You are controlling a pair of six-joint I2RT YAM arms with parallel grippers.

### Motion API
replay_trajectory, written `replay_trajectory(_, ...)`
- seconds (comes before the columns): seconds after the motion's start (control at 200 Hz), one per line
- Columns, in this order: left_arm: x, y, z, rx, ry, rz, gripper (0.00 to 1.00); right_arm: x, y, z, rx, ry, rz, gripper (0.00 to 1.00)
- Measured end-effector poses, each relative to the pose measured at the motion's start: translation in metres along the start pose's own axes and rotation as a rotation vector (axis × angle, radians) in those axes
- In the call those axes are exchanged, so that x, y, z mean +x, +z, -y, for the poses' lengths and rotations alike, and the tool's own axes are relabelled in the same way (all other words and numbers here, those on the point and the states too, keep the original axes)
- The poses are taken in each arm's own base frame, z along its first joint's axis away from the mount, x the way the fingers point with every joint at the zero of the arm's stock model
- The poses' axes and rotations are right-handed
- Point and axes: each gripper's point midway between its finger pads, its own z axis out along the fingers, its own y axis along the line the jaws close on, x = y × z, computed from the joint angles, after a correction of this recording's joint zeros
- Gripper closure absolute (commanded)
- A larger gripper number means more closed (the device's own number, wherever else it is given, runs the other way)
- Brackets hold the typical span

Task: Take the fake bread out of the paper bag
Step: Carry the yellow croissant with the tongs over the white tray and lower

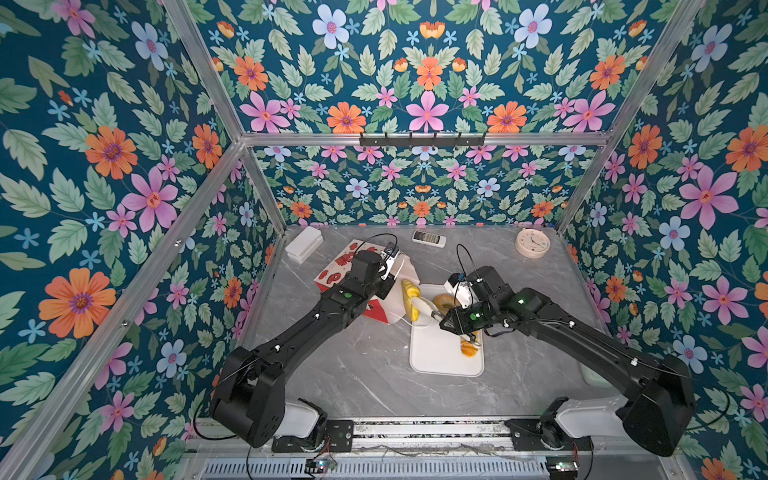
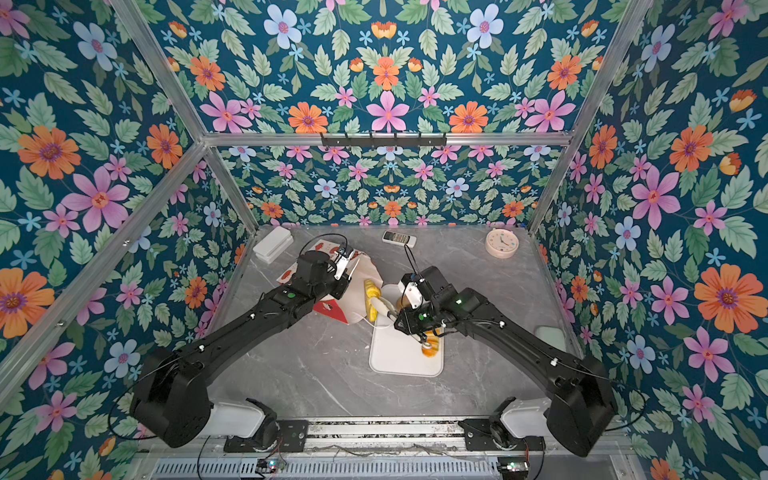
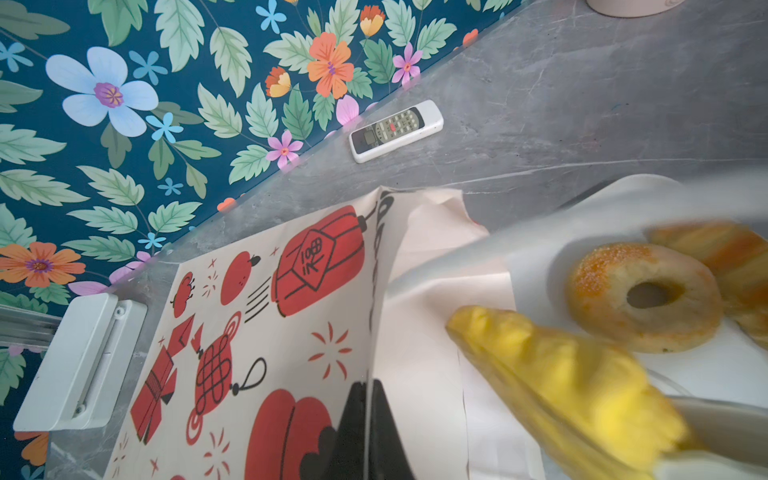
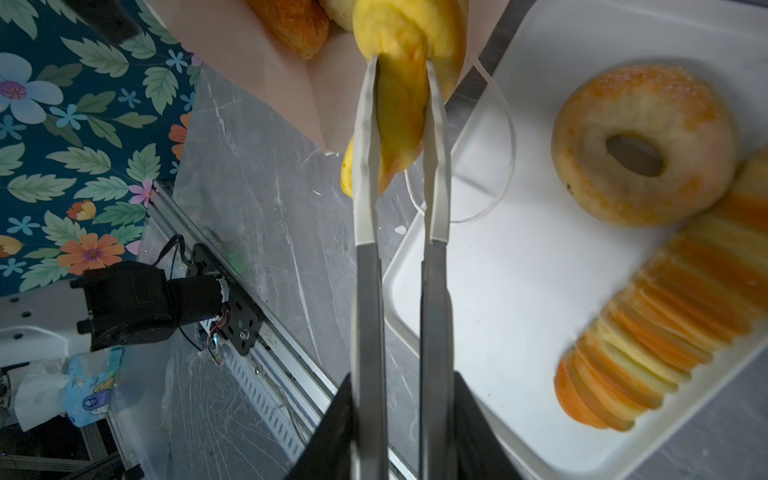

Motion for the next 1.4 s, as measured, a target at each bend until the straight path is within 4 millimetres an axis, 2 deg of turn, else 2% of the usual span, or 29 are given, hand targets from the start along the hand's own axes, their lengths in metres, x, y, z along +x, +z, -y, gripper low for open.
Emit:
replay_trajectory(0.245, 0.004, 0.005, -0.004, -0.029, -0.011, -0.017, 1.00, 0.024, -0.057, 0.005, 0.086, -0.035, 0.037, 0.64)
replay_trajectory(0.445, 0.005, 0.006, -0.006, -0.040, -0.017, -0.020, 1.00, 0.054, -0.072, 0.023, 0.180, -0.002, -0.047, 0.63)
replay_trajectory(0.575, 0.004, 0.006, -0.007, -0.047, -0.018, -0.017, 1.00, 0.073, -0.071, 0.032, 0.224, 0.024, -0.131, 0.63)
replay_trajectory(0.75, 0.001, 0.003, -0.009, -0.054, -0.021, -0.006, 1.00, 0.087, -0.066, 0.038, 0.258, 0.037, -0.217, 0.63)
replay_trajectory(1.16, 0.001, -0.002, -0.010, -0.062, -0.030, 0.015, 1.00, 0.101, -0.032, 0.044, 0.368, -0.022, -0.376, 0.62)
replay_trajectory(1.4, 0.000, -0.002, -0.010, -0.063, -0.032, 0.023, 1.00, 0.104, -0.009, 0.040, 0.425, -0.085, -0.430, 0.60)
